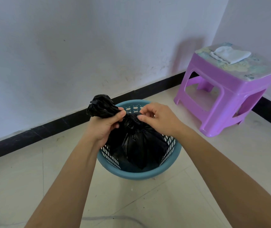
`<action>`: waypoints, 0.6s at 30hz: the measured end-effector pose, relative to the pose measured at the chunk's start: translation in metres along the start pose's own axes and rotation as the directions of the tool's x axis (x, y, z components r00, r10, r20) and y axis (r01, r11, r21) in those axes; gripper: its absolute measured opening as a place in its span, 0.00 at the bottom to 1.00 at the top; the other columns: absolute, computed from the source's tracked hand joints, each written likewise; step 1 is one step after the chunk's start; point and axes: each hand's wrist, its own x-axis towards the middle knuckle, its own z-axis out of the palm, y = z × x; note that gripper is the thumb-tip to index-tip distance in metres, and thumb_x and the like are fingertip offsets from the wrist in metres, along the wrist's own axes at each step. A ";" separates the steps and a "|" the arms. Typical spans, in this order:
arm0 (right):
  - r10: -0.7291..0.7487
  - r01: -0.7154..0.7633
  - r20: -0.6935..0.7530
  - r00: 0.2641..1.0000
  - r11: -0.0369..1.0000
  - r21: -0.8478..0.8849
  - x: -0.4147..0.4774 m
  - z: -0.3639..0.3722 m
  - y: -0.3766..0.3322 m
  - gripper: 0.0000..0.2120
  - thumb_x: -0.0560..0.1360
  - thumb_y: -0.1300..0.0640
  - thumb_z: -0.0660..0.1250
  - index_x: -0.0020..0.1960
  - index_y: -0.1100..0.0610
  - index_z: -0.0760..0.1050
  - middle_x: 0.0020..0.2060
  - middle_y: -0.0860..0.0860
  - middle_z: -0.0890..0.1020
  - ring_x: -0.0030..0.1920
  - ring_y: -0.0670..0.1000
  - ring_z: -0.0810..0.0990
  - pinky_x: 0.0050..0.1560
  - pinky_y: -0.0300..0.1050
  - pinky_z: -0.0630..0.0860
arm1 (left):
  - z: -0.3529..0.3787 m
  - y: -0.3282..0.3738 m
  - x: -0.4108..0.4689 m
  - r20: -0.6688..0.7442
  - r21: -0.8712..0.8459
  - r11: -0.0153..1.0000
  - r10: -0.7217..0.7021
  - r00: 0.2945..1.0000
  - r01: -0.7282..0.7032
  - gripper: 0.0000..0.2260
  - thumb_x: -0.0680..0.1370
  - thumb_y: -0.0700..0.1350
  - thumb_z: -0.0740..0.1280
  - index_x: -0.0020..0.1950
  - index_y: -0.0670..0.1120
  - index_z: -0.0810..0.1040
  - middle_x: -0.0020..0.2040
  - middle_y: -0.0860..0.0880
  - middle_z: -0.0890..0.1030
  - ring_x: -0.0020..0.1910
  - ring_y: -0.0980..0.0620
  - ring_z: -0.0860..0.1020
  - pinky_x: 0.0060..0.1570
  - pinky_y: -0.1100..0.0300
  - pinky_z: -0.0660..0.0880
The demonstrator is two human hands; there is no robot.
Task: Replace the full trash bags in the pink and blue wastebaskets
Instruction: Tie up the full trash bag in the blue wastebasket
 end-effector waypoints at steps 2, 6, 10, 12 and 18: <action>0.043 -0.016 0.088 0.995 0.958 -0.287 -0.006 -0.007 0.014 0.06 0.77 0.45 0.69 0.43 0.42 0.73 0.37 0.40 0.74 0.41 0.43 0.74 0.45 0.43 0.72 | -0.009 -0.001 0.001 -0.157 -0.054 0.996 -0.082 0.984 0.075 0.04 0.72 0.35 0.74 0.43 0.43 0.83 0.36 0.50 0.83 0.35 0.56 0.78 0.32 0.67 0.76; 0.092 -0.053 0.071 0.993 0.903 -0.426 -0.013 -0.013 0.030 0.05 0.78 0.43 0.66 0.46 0.41 0.72 0.38 0.40 0.73 0.43 0.46 0.75 0.44 0.45 0.70 | -0.027 0.000 0.005 -0.353 -0.103 0.992 -0.110 0.929 0.078 0.05 0.70 0.34 0.76 0.41 0.41 0.82 0.36 0.48 0.84 0.34 0.53 0.79 0.33 0.67 0.77; 0.099 -0.107 -0.049 0.994 0.974 -0.200 -0.009 -0.012 0.028 0.05 0.76 0.46 0.70 0.45 0.42 0.75 0.42 0.42 0.77 0.43 0.41 0.77 0.45 0.40 0.71 | -0.019 0.006 0.005 -0.379 -0.025 0.999 -0.035 0.925 0.027 0.20 0.68 0.42 0.79 0.57 0.39 0.79 0.51 0.43 0.84 0.44 0.47 0.84 0.39 0.60 0.80; 0.093 -0.096 -0.025 0.995 0.985 -0.147 -0.007 -0.013 0.028 0.04 0.76 0.48 0.72 0.45 0.43 0.77 0.47 0.46 0.78 0.47 0.44 0.79 0.50 0.41 0.73 | -0.019 0.013 0.007 -0.464 0.046 0.999 -0.003 0.886 0.027 0.42 0.66 0.50 0.81 0.75 0.44 0.64 0.64 0.47 0.75 0.58 0.47 0.79 0.53 0.55 0.78; 0.081 -0.073 0.063 0.995 0.990 -0.124 -0.012 0.006 0.022 0.04 0.77 0.50 0.70 0.48 0.46 0.76 0.49 0.46 0.80 0.52 0.48 0.77 0.56 0.48 0.75 | -0.006 0.033 0.002 -0.313 0.770 0.619 0.576 0.755 -0.153 0.41 0.71 0.62 0.71 0.78 0.51 0.57 0.77 0.48 0.60 0.77 0.48 0.54 0.74 0.49 0.54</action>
